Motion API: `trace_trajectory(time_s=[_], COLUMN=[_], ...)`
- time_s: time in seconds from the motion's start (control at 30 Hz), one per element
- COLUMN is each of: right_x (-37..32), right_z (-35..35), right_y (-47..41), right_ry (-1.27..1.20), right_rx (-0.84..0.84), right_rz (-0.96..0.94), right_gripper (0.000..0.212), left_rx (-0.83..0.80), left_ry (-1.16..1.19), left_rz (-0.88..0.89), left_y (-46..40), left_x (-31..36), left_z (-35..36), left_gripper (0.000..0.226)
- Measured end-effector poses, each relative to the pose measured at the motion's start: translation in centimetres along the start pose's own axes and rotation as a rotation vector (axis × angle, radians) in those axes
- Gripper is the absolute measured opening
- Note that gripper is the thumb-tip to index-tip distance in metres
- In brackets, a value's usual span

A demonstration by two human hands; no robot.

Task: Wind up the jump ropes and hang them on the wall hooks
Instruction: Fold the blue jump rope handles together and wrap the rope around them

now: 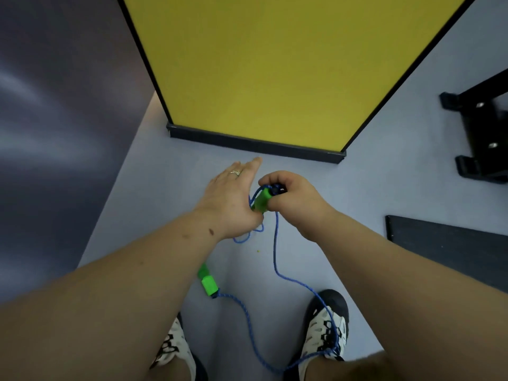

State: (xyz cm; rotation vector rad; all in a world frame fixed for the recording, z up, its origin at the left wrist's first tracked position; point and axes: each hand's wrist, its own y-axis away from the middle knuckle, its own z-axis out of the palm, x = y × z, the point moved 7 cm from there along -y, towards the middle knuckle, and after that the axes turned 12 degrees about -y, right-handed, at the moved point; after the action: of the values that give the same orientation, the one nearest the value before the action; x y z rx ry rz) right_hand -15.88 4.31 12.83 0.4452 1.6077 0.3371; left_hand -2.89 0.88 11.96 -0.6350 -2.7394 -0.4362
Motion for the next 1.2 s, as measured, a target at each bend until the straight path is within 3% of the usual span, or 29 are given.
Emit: trace_trajectory(time_s=[0.3,0.53,0.63,0.8,0.9,1.03,1.2], right_x=[-8.3,-10.5,-10.5,-9.7,-9.8,-9.7,-9.2], right_z=[0.2,-1.3,-1.2,1.0,2.1,0.6,-0.5], right_y=[5.2,7.1,8.0,9.0,9.1,8.2,8.1], right_ry=[0.052,-0.336,-0.380,-0.449,-0.441,-0.373,-0.450], right_rx=[0.047,0.252,0.217,-0.120,-0.273,-0.176,-0.111], right_rz=[-0.161,-0.127,-0.118,-0.096,-0.086,-0.095,-0.106], right_gripper=[0.033,0.020,0.021,0.029,0.027,0.019,0.005], left_rx=[0.071,0.002,-0.060,-0.166,-0.237,-0.250,-0.223], left_ry=[0.248,0.348,0.430,0.490,0.643,0.951,0.929], left_rz=[-0.013,-0.054,-0.054,-0.039,-0.086,-0.177,-0.160], left_y=[1.9,3.2,4.1,5.6,6.8,7.7,6.9], left_x=[3.4,4.2,4.8,5.6,4.7,3.7,4.1], left_z=[-5.7,-8.8,-10.0,-11.8,-12.2,-12.5,-12.0], left_gripper=[0.044,0.014,0.005,0.005,0.006,0.004,0.004])
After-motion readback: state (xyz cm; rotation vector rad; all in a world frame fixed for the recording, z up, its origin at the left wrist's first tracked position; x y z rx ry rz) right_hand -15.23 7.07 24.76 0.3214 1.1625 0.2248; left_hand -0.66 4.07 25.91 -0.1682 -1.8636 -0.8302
